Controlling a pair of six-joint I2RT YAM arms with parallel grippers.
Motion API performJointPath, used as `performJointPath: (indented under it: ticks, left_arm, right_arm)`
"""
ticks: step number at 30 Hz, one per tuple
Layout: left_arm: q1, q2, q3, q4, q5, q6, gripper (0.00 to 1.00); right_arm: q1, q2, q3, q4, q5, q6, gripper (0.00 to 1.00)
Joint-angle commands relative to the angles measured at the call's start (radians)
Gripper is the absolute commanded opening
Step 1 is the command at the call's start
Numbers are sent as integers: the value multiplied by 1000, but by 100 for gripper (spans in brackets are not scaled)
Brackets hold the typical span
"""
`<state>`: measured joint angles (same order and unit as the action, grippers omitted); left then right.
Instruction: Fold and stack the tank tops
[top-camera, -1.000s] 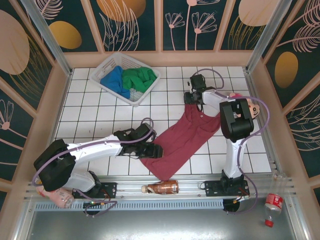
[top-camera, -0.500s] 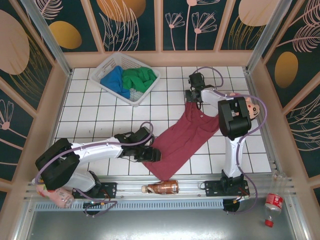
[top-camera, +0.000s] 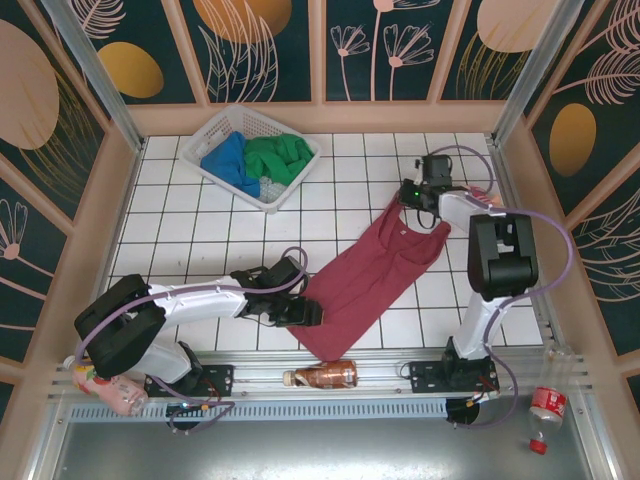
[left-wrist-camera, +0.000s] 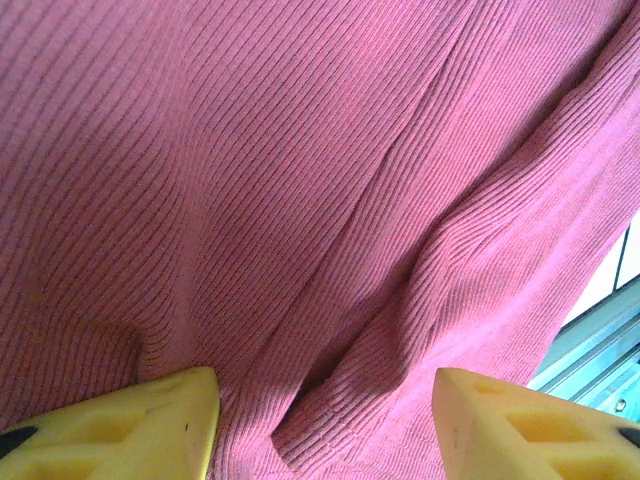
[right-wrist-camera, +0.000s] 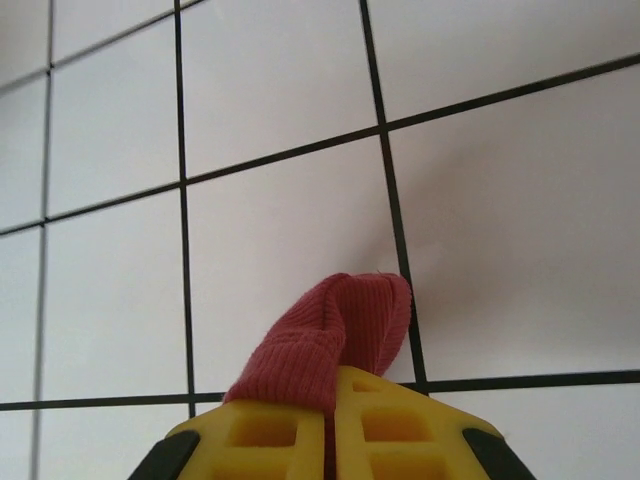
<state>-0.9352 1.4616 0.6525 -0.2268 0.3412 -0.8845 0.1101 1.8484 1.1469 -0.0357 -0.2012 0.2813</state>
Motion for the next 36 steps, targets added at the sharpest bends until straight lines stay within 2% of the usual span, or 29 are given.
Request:
performJointPath:
  ticks: [1, 4, 10, 14, 21, 28, 36]
  left_arm:
    - [-4, 34, -21, -6, 25, 19, 60]
    - [-4, 41, -19, -6, 28, 19, 59]
    - [-4, 43, -29, -3, 39, 21, 59]
    - [-5, 43, -25, -6, 38, 22, 59]
    - [-4, 46, -11, -39, 36, 38, 59]
    - [-5, 20, 98, -131, 36, 56, 60]
    - [-4, 1, 219, -258, 37, 92, 62]
  right_arm:
    - [-29, -16, -65, 136, -169, 89, 9]
    - [-60, 2, -112, 202, -226, 122, 9]
    - [-90, 59, -113, 178, -238, 121, 13]
    - [-97, 77, -100, 106, -188, 114, 14]
    - [-116, 77, -75, -13, -118, 78, 22]
    - [-119, -8, -21, -152, -101, 7, 38]
    - [-131, -156, -35, -308, -79, -42, 40]
